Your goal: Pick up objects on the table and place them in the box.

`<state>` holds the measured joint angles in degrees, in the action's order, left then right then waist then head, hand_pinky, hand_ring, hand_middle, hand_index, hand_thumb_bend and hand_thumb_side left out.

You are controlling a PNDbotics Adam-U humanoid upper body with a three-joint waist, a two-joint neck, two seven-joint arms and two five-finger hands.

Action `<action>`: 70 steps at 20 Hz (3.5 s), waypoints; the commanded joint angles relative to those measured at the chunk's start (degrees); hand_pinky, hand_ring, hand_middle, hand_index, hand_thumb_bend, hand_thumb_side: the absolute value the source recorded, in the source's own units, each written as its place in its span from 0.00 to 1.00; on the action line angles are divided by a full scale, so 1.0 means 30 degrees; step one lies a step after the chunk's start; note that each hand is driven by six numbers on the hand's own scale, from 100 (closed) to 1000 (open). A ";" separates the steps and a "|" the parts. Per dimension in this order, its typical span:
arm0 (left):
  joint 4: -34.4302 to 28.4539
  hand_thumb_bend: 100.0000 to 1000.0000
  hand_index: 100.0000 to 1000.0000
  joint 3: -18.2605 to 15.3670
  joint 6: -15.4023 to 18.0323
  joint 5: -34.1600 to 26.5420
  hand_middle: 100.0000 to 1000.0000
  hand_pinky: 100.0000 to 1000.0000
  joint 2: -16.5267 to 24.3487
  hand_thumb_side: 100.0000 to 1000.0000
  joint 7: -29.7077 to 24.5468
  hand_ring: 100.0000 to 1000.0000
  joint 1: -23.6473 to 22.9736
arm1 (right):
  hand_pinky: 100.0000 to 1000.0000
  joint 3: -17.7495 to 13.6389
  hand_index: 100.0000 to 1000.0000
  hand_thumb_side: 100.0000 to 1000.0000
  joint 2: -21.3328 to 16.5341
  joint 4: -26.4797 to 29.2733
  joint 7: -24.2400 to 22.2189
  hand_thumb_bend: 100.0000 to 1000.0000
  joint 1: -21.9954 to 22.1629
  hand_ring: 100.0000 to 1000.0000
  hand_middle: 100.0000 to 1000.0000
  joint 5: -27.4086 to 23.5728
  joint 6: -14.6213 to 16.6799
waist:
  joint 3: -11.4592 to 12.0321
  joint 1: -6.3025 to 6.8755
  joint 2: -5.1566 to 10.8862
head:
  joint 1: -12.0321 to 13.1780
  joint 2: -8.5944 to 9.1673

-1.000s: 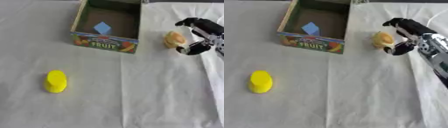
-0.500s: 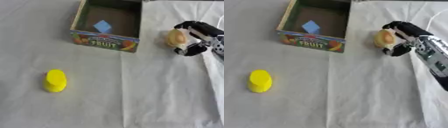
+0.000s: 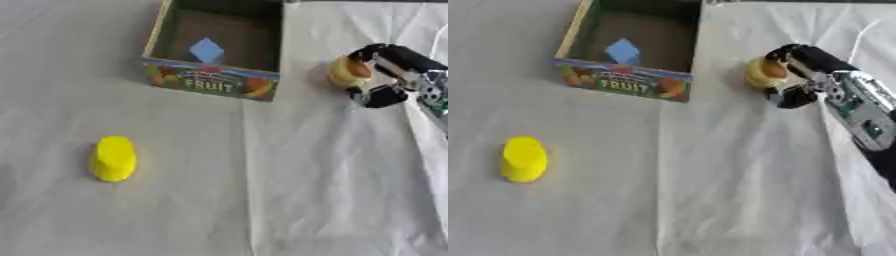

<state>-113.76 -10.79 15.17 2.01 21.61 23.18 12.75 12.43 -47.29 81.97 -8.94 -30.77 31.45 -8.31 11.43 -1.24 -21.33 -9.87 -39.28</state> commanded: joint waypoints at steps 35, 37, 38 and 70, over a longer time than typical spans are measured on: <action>-0.0278 0.04 0.80 0.0497 0.0059 -0.0570 0.72 0.75 0.0272 0.50 -0.0740 0.76 0.0719 | 0.82 0.2210 0.64 0.00 0.9320 -0.6039 -0.0637 0.00 -1.1297 0.67 0.49 0.3870 0.2027 | 0.0664 0.0191 0.0636 | -0.1189 0.0201; -0.0278 0.03 0.80 0.0502 0.0054 -0.0599 0.72 0.75 0.0267 0.50 -0.0761 0.76 0.0713 | 0.83 0.2002 0.71 0.00 0.9507 -0.6852 -0.0278 0.00 -1.1365 0.71 0.57 0.4444 0.2281 | 0.0681 0.0193 0.0614 | -0.1186 0.0217; -0.0278 0.03 0.80 0.0497 0.0043 -0.0614 0.72 0.75 0.0265 0.50 -0.0758 0.76 0.0694 | 0.84 0.1905 0.75 0.00 0.9535 -0.7105 -0.0080 0.00 -1.1381 0.74 0.62 0.4775 0.2205 | 0.0678 0.0191 0.0606 | -0.1170 0.0219; -0.0278 0.13 0.83 0.1329 -0.1306 0.3062 0.73 0.76 0.3270 0.33 -0.2085 0.76 0.1105 | 0.85 0.0220 0.85 0.00 0.3948 0.4189 0.2106 0.00 -0.8920 0.80 0.72 -0.0862 -0.0220 | 0.0107 0.0086 0.0833 | -0.0159 -0.0218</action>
<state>-113.75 -7.10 12.00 8.27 27.76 17.76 15.43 14.32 -31.49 89.44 -3.91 -56.80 32.69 -8.13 11.68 -1.20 -20.33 -10.76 -39.77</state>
